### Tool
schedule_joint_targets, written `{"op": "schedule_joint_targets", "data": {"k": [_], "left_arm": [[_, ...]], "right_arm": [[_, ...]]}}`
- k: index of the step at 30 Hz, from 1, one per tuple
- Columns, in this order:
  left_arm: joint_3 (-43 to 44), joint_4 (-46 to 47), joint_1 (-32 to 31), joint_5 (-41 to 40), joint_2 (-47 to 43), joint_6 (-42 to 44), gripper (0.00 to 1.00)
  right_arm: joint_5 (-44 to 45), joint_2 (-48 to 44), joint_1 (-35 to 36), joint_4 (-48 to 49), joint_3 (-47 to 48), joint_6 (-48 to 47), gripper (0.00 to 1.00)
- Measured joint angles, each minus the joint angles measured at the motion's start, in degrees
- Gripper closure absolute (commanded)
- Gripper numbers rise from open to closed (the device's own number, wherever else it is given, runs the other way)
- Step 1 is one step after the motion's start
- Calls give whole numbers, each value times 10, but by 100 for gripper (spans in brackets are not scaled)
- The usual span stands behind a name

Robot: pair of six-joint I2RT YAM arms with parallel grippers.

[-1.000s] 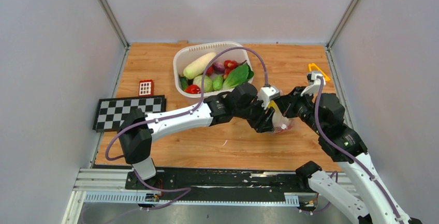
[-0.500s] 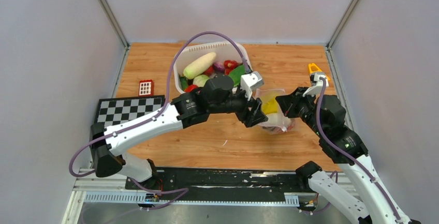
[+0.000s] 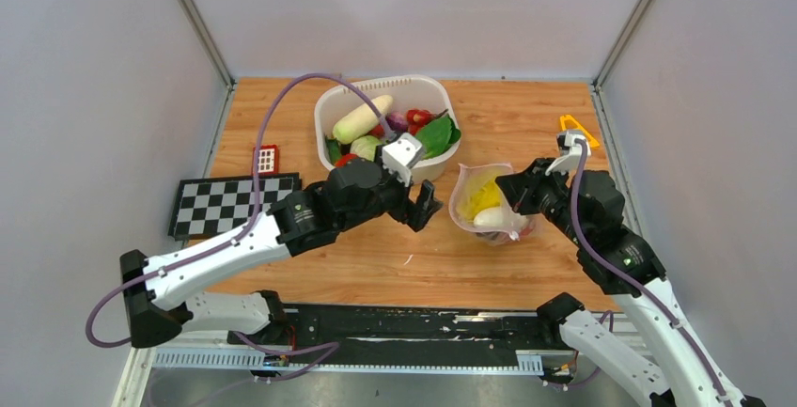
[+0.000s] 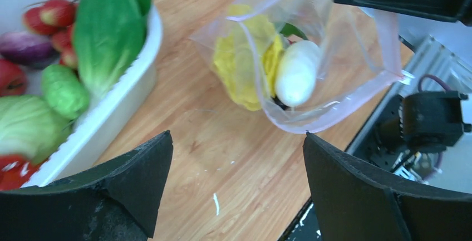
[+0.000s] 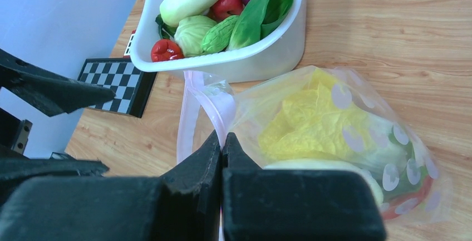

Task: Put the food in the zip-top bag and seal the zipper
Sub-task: Move the bin to the center of the board.

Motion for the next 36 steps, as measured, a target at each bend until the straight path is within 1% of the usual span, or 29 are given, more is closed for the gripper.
{"op": "schedule_joint_targets", "data": {"k": [3,7,13,19,22,27,33,36], "left_arm": [[-30,9,16,-36,-37,-7,0],[-57,18,58,-61,-72,-21,0],[-63,15,128,-63,-66,-22,0],[-27,3,195,-19,16,-15,0],[10,-10,224,7,85,-8,0],[39,-16,250,72,178,16,0],[40,-39,253,125,211,47,0],[38,-49,253,158,212,61,5]], "right_arm": [[-10,2,0,2,0,0,100],[-18,3,0,3,0,0,100],[-30,5,0,10,0,0,100],[-39,5,0,12,0,0,100],[-41,5,0,12,0,0,100],[-42,5,0,11,0,0,100],[-42,1,0,9,0,0,100],[-42,1,0,9,0,0,100]]}}
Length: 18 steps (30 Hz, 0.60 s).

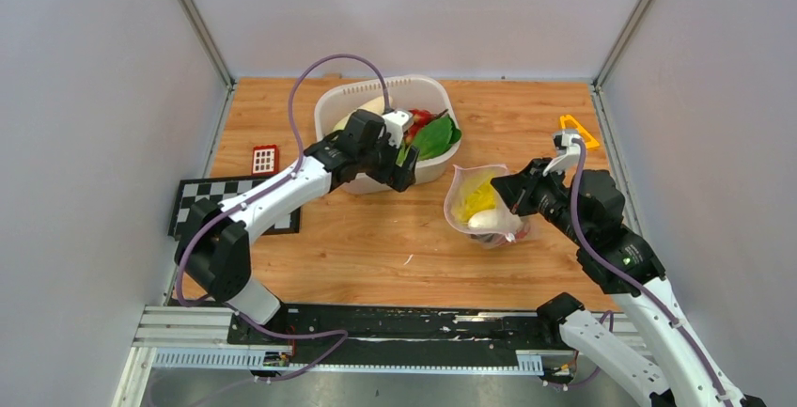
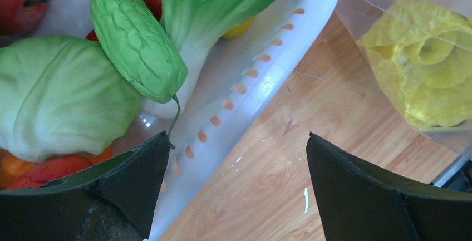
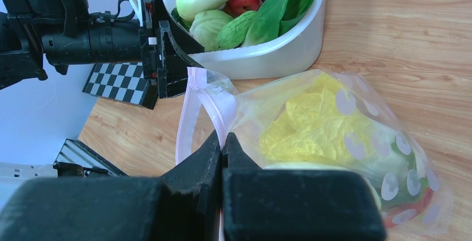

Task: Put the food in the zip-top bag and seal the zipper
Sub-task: Move the bin to the center of the board.

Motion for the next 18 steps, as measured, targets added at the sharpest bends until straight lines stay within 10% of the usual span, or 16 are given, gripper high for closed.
{"op": "schedule_joint_targets", "data": {"k": [18], "left_arm": [[-205,54,-61,99,-175,-76,13]], "right_arm": [[0,5,0,2,0,-2,100]]}}
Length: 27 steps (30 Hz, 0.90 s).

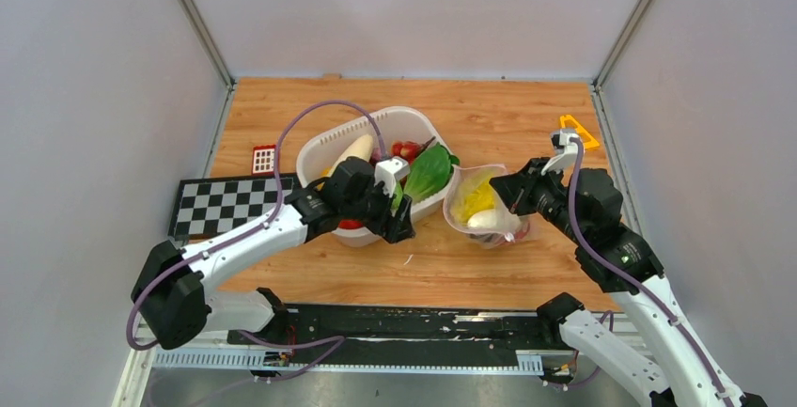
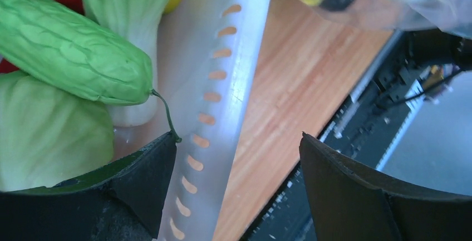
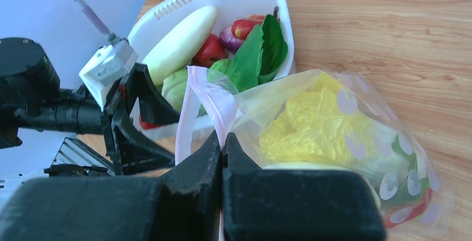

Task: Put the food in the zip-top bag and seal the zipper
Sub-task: Move the bin to the center of the board.

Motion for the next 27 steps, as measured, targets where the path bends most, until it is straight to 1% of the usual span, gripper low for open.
{"op": "schedule_joint_targets", "data": {"k": [2,5,9,13,16,21,27], "left_arm": [[-1,-21,-26,0,-7,-14,12],[5,-58,-41,-13,-23,-21,7],[57,-118,-43,-66,-43,-20,5],[110,-129,-41,-118,-75,-16,5],[132,-145,-41,-160,-96,-16,6],[127,-198,-41,-242,-102,-20,9],[106,-252,-41,-271,-96,-30,10]], "right_arm": [[0,0,0,0,0,0,100],[0,0,0,0,0,0,100],[1,0,0,0,0,0,100],[3,-1,0,0,0,0,100],[4,-2,0,-1,0,0,100],[5,-2,0,-1,0,0,100],[5,2,0,0,0,0,100]]}}
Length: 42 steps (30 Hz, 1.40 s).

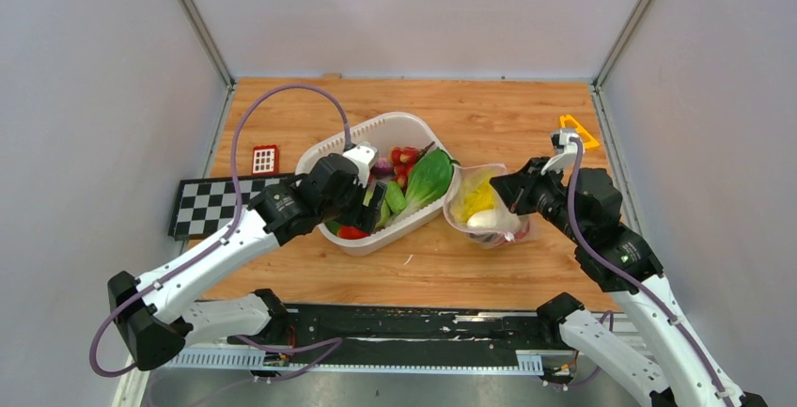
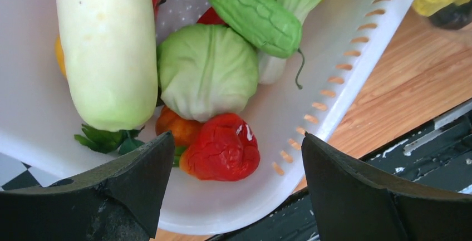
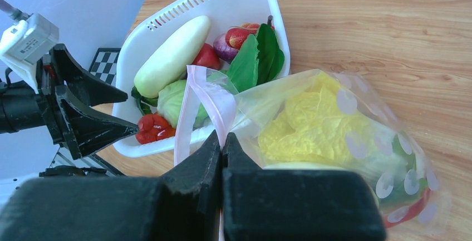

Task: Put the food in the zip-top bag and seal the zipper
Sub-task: Pick up the fake vegetable from the bin.

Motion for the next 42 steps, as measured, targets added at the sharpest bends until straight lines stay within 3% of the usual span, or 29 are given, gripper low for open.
{"op": "schedule_joint_targets", "data": {"k": [11,20,25,31,35,42], "left_arm": [[-24,17,0,-17,42,-10,9],[-28,55,0,-109,139,-47,6],[-35,75,-2,-134,164,-59,22],[-44,93,-4,-141,165,-65,55],[-47,96,-4,-139,156,-63,63],[-62,105,1,-125,50,-49,65]], "right_arm": [[-2,5,0,1,0,0,100],[-2,5,0,1,0,0,100],[-2,5,0,1,0,0,100],[-2,5,0,1,0,0,100],[-2,5,0,1,0,0,100],[-2,5,0,1,0,0,100]]}}
